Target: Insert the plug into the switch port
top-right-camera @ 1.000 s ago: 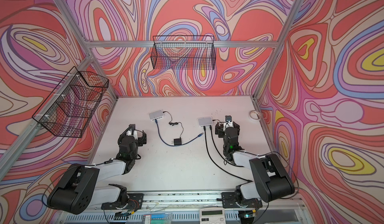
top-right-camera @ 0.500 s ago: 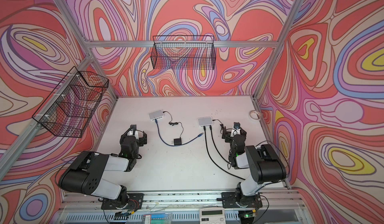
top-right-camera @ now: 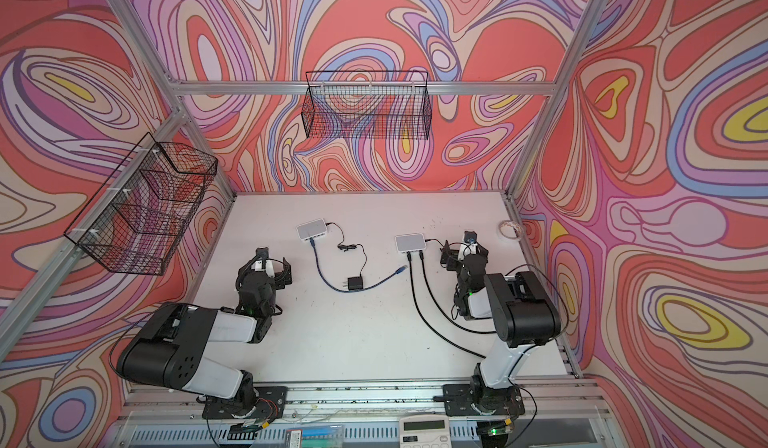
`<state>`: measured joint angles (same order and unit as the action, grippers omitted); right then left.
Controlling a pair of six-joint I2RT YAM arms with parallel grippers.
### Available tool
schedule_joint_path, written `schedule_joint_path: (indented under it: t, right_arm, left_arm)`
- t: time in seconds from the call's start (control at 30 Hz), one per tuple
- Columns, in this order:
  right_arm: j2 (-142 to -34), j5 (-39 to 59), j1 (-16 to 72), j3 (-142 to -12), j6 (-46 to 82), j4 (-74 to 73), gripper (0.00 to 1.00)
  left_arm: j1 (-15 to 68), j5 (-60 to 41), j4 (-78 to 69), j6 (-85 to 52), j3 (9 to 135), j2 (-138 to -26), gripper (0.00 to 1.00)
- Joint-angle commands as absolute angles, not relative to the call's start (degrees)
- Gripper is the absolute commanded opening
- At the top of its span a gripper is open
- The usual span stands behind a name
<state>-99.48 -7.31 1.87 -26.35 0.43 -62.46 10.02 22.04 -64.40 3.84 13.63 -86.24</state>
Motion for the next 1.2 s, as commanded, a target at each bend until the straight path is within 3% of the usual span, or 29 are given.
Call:
schedule_joint_path:
  t: [0.0, 0.07, 0.17, 0.27, 1.17]
  right_arm:
    - [-98.67, -7.1, 0.95, -26.68, 1.93, -55.34, 0.98]
    - [-98.57, -7.1, 0.97, -26.7, 1.86, -55.35, 0.98]
    - [-98.7, -7.29, 0.92, -26.65, 1.78, -55.46, 0.98]
    - [-98.61, -7.24, 0.92, -26.62, 1.78, -55.46, 0.98]
    - [-98.58, -6.42, 0.53, -26.85, 1.81, -55.07, 0.98]
  left_arm:
    - [9.58, 18.99, -72.28, 4.25, 11.43, -88.82, 1.0]
    - [9.63, 16.63, -78.37, 6.18, 10.98, -92.91, 1.0]
    - [9.66, 17.85, -71.54, 4.63, 11.81, -89.52, 1.0]
    - [9.67, 18.06, -77.98, 5.65, 11.07, -92.57, 1.0]
    - [9.6, 18.4, -74.65, 5.23, 11.88, -91.41, 1.0]
